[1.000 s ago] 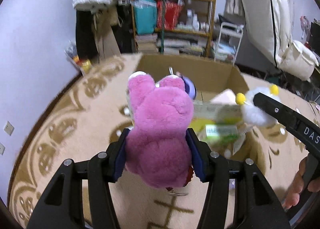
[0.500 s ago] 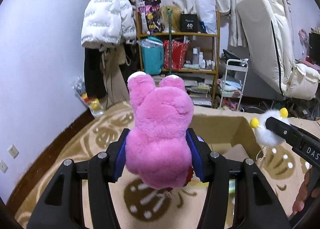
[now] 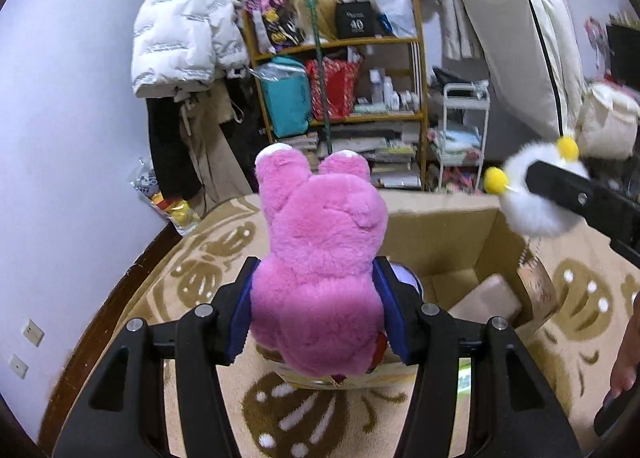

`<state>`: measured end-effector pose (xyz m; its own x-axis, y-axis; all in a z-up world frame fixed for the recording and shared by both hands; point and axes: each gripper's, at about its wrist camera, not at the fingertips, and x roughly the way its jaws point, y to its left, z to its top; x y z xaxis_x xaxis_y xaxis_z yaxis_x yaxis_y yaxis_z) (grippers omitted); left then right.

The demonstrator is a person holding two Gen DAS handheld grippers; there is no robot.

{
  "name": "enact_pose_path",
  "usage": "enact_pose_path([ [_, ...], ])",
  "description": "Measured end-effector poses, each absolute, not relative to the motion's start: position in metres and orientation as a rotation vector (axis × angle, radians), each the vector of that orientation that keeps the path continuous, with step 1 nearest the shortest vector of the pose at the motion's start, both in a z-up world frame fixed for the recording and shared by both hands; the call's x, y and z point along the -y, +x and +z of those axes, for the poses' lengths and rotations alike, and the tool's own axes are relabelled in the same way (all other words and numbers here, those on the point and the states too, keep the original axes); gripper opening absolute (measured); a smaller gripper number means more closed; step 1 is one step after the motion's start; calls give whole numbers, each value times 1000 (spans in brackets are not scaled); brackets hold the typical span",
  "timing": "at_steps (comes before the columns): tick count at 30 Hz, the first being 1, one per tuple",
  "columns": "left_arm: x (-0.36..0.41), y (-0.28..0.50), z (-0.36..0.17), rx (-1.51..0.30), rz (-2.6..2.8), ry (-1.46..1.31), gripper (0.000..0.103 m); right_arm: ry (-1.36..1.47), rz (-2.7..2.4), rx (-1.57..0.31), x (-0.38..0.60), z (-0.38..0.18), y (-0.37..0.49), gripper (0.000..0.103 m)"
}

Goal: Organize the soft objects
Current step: 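Lift pink bear with left gripper while right gripper lifts chick over the box, then release pink bear and chick plush into the box from both grippers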

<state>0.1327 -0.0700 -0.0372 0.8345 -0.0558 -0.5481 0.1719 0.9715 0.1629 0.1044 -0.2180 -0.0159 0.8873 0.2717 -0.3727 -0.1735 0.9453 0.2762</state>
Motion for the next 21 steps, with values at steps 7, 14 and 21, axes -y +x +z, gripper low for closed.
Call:
enact_pose_path([
  [7, 73, 143, -59, -650, -121, 225, 56, 240, 214, -560, 215, -50, 124, 35],
  [14, 72, 145, -60, -663, -120, 208, 61, 261, 200, -625, 220, -70, 130, 38],
  [21, 66, 144, -59, -669, -97, 206, 74, 301, 186, -628, 230, -69, 127, 49],
])
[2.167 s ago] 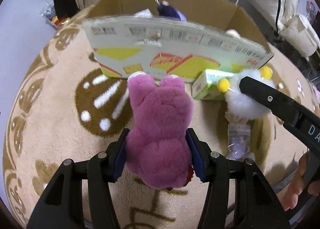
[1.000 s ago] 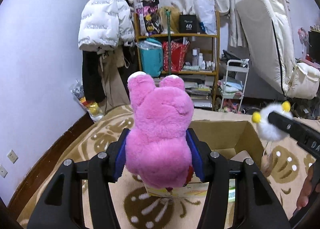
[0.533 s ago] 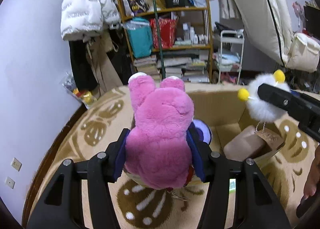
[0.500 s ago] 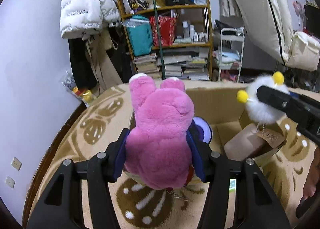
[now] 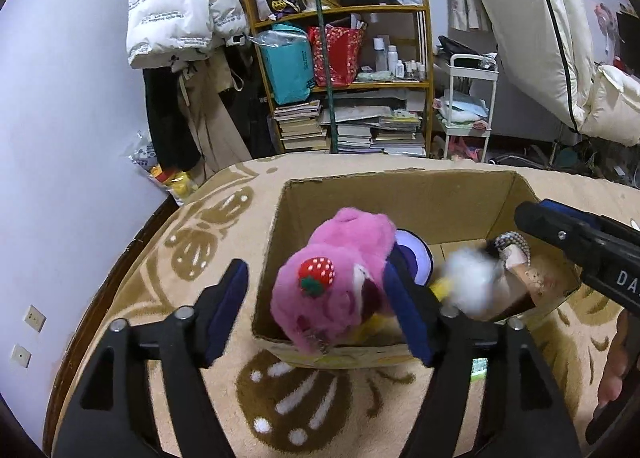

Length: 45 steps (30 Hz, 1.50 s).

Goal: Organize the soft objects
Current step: 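Release pink bear and chick plush into the box from both grippers, then grasp green-white package with left gripper while right gripper grasps pacifier bag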

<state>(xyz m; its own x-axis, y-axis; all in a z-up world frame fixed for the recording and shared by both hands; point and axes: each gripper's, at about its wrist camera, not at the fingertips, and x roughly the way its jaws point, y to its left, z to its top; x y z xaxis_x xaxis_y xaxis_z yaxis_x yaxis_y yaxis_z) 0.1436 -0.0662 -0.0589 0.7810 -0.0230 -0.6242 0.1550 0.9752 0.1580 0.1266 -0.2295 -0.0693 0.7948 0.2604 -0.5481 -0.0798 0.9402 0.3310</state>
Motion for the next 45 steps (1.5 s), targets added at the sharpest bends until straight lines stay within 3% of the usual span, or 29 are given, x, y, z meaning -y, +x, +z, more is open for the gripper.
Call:
enact_pose_path([
  [10, 55, 132, -51, -685, -73, 184, 86, 286, 157, -628, 234, -57, 110, 76],
  [12, 54, 128, -50, -695, -82, 187, 86, 290, 146, -631, 237, -56, 105, 91],
  [15, 55, 119, -48, -704, -92, 197, 91, 304, 132, -635, 239, -53, 96, 103],
  [16, 55, 116, -47, -705, -94, 201, 98, 306, 130, -637, 240, -53, 94, 103],
  [17, 56, 110, -46, -698, -94, 206, 100, 306, 126, -642, 240, -52, 91, 103],
  [30, 64, 70, -53, -798, -180, 235, 100, 253, 73, -749, 239, -53, 49, 103],
  [45, 68, 81, -65, -880, -295, 118, 100, 338, -16, -1028, 254, -101, 44, 103],
])
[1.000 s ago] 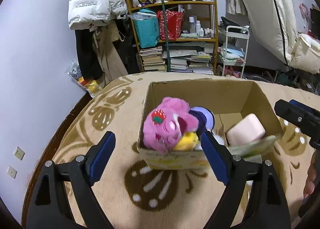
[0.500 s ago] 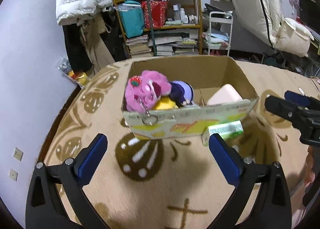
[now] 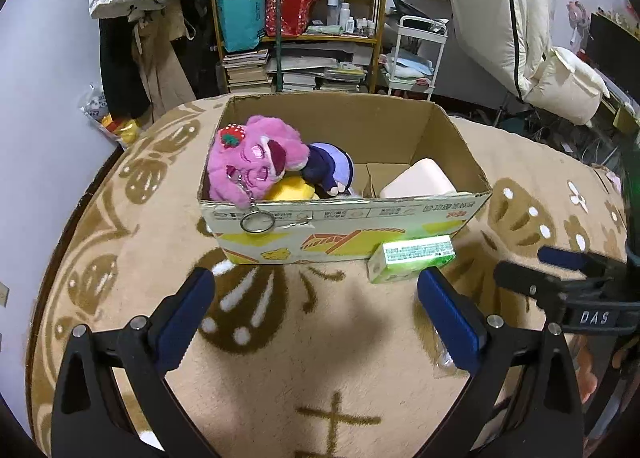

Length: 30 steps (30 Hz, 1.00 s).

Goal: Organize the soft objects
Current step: 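Grasp green-white package with left gripper while right gripper grasps pacifier bag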

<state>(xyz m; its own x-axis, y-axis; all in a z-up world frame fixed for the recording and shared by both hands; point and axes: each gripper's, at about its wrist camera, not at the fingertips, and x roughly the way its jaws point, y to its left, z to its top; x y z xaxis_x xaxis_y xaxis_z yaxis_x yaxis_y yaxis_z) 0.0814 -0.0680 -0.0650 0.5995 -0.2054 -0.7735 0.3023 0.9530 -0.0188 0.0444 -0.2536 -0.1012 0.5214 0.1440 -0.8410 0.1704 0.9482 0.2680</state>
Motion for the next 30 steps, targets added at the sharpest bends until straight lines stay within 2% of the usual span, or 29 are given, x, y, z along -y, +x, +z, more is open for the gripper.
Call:
enact_pose_path([
  [5, 72, 93, -70, -902, -346, 76, 100, 386, -11, -1072, 256, -113, 46, 103],
  [7, 73, 97, -73, -914, -369, 62, 100, 387, -5, -1098, 254, -118, 47, 100],
  [15, 94, 116, -93, -973, -465, 36, 100, 370, 40, -1210, 238, -142, 55, 80],
  [28, 116, 128, -115, -1035, -539, 41, 100, 426, 89, -1359, 220, -182, 65, 79],
  [30, 117, 127, -116, -1032, -548, 42, 100, 425, 83, -1367, 219, -185, 63, 64],
])
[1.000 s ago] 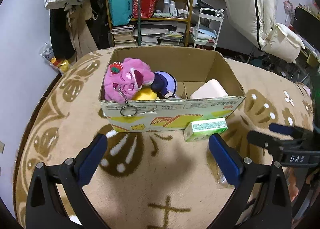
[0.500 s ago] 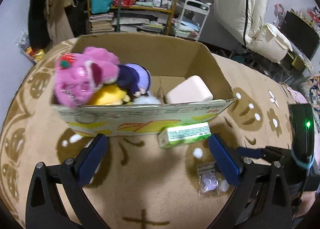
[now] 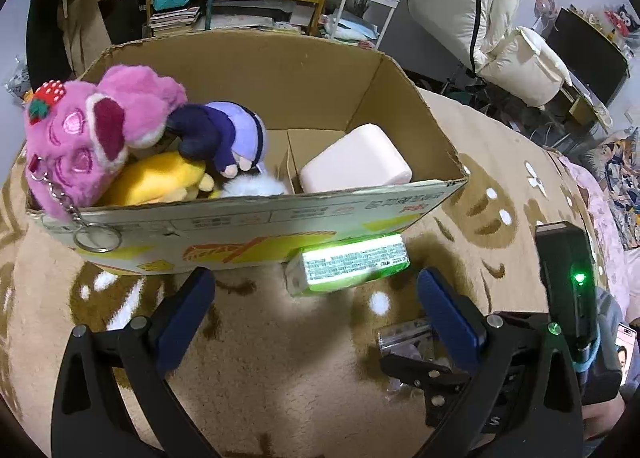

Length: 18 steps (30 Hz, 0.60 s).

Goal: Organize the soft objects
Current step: 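Grasp green-white package with left gripper while right gripper grasps pacifier bag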

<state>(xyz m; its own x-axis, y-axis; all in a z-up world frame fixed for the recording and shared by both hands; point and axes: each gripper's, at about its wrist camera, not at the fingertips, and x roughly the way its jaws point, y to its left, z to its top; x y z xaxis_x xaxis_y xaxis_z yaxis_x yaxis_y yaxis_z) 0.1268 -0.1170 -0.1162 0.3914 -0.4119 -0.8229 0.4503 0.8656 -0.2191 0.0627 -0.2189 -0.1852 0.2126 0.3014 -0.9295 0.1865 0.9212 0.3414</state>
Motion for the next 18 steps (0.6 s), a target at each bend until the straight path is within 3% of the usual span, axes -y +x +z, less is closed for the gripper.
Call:
enact_pose_path([
  [3, 120, 125, -119, -1035, -564, 51, 100, 426, 76, -1375, 217, -188, 62, 59],
  [5, 125, 126, -122, -1041, -569, 61, 100, 422, 75, -1386, 216, -190, 62, 42],
  [8, 130, 127, -126, -1051, -573, 68, 100, 433, 80, -1376, 218, -189, 60, 32],
  [9, 131, 127, -127, -1054, -577, 68, 100, 443, 88, -1366, 218, -187, 60, 19],
  [14, 140, 128, -130, -1066, -602, 70, 100, 442, 105, -1298, 221, -171, 56, 9],
  [18, 147, 130, -131, -1069, -616, 72, 100, 409, 83, -1253, 220, -158, 53, 7],
])
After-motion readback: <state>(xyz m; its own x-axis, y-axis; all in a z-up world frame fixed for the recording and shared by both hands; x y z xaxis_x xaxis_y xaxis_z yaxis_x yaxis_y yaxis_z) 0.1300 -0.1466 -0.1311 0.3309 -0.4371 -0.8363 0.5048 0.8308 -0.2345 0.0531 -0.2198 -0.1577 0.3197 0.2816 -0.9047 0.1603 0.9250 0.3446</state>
